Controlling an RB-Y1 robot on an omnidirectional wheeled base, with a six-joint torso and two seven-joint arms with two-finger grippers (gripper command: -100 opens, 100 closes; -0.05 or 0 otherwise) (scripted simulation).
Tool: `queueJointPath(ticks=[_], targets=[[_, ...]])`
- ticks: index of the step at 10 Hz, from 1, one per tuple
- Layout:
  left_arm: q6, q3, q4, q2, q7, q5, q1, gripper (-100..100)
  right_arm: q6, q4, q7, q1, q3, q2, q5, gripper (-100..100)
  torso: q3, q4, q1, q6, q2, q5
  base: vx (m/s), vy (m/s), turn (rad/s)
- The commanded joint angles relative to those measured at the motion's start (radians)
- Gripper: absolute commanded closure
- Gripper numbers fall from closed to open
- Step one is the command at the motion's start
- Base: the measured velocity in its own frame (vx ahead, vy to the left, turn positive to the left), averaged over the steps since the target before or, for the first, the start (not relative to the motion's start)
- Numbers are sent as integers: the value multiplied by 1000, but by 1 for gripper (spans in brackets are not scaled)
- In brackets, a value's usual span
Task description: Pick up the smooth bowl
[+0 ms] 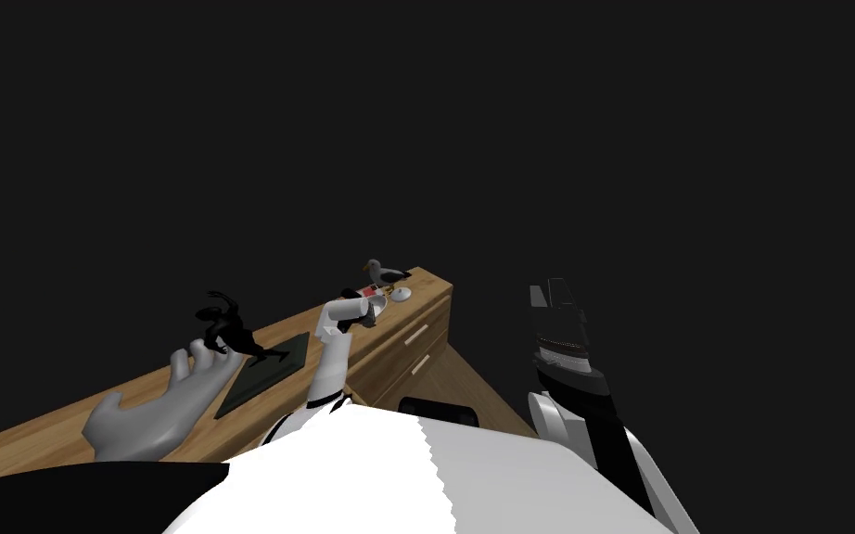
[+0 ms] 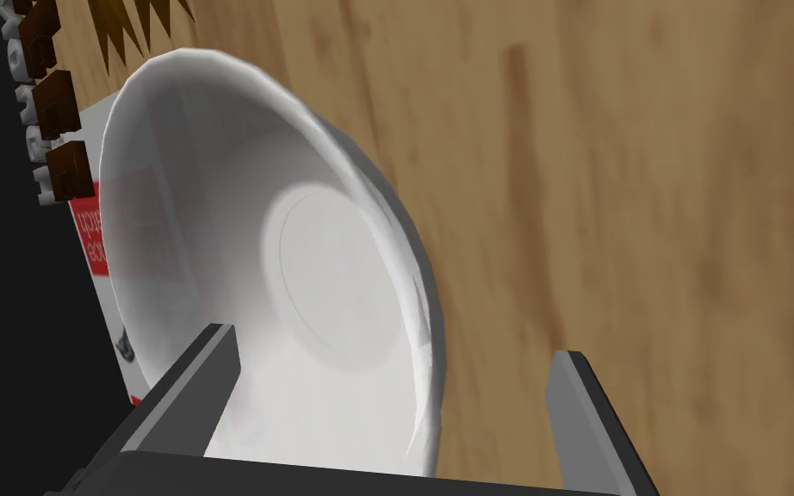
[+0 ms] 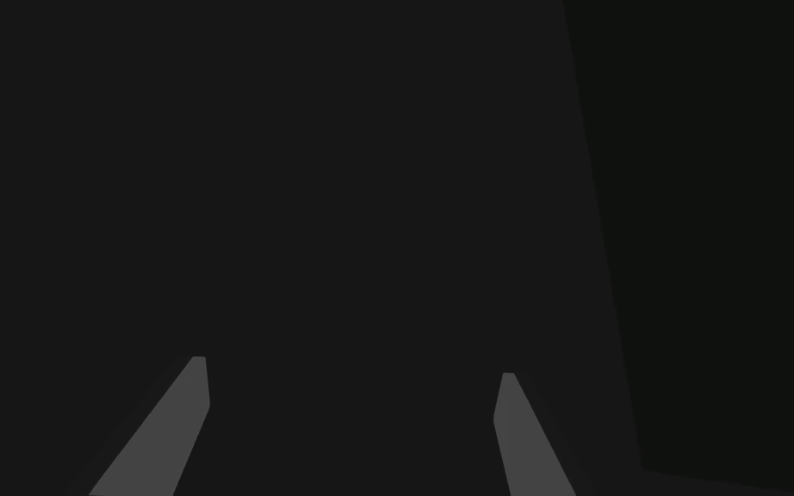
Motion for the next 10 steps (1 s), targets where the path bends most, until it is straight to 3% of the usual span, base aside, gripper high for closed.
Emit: queueJointPath(ticks=[1, 5, 6, 7, 9, 10], targets=[[0, 0, 0, 0, 0, 0, 0, 100, 0, 0, 0, 0, 0, 0, 0, 0, 0, 0, 0, 0, 0, 0, 0, 0, 0], [2, 0, 1, -1, 1, 0, 1, 100, 0, 0, 0, 0, 0, 0, 0, 0, 1, 1, 0, 0, 1, -1, 0, 0, 0], [2, 0, 1, -1, 1, 0, 1, 0, 0, 0, 0, 0, 0, 0, 0, 0, 1, 1, 0, 0, 1, -1, 0, 0, 0], [33, 3, -26, 3, 2, 0, -5, 100, 0, 0, 0, 0, 0, 0, 0, 0, 1, 1, 0, 0, 1, -1, -12, -1, -16], [65, 6, -55, 5, 3, 1, -7, 100, 0, 0, 0, 0, 0, 0, 0, 0, 2, 2, -1, 0, 3, -2, -21, -5, -13], [52, 5, -41, 6, 2, 1, -9, 100, 0, 0, 0, 0, 0, 0, 0, 0, 3, 2, -1, 0, 4, -2, -10, -3, -1]])
